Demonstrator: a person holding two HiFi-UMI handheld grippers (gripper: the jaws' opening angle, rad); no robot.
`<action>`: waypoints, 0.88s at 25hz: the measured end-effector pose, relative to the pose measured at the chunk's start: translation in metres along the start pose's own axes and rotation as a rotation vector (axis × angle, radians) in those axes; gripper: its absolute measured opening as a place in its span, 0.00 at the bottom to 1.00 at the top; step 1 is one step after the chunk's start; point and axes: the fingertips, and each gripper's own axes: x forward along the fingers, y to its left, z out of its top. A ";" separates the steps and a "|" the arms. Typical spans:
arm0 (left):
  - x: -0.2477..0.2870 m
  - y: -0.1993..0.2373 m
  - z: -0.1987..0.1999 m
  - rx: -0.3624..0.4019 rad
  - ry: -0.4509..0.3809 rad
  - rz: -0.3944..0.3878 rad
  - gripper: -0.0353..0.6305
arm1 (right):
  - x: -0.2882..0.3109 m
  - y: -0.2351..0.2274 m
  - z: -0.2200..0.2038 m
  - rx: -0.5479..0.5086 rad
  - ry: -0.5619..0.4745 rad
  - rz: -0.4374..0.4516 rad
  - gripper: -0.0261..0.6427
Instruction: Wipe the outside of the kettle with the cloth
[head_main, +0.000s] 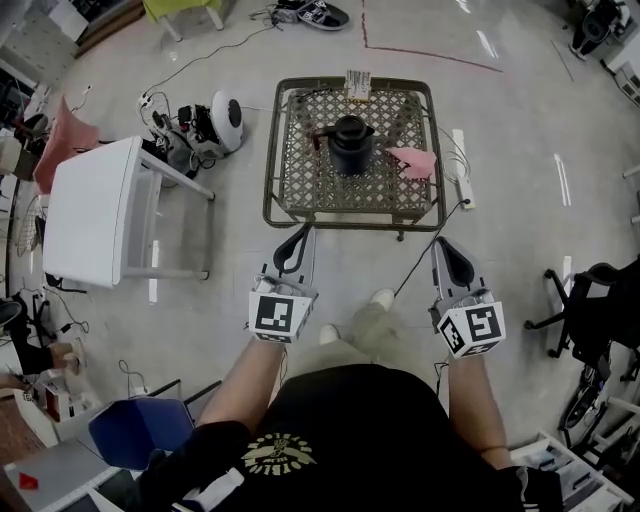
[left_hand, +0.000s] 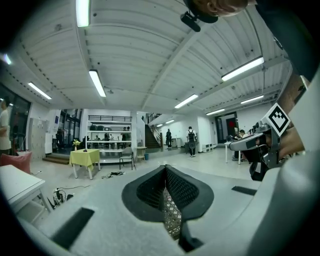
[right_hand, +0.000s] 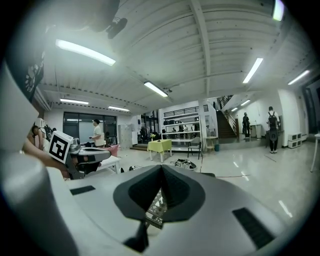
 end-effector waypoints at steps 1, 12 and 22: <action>0.005 -0.002 0.000 0.001 -0.001 0.000 0.07 | 0.002 -0.005 -0.001 -0.002 0.005 0.005 0.06; 0.060 -0.003 -0.013 -0.064 0.023 0.007 0.07 | 0.030 -0.046 0.006 -0.033 0.001 0.024 0.06; 0.100 0.003 0.018 -0.038 -0.004 0.067 0.07 | 0.060 -0.084 0.021 -0.040 -0.018 0.078 0.06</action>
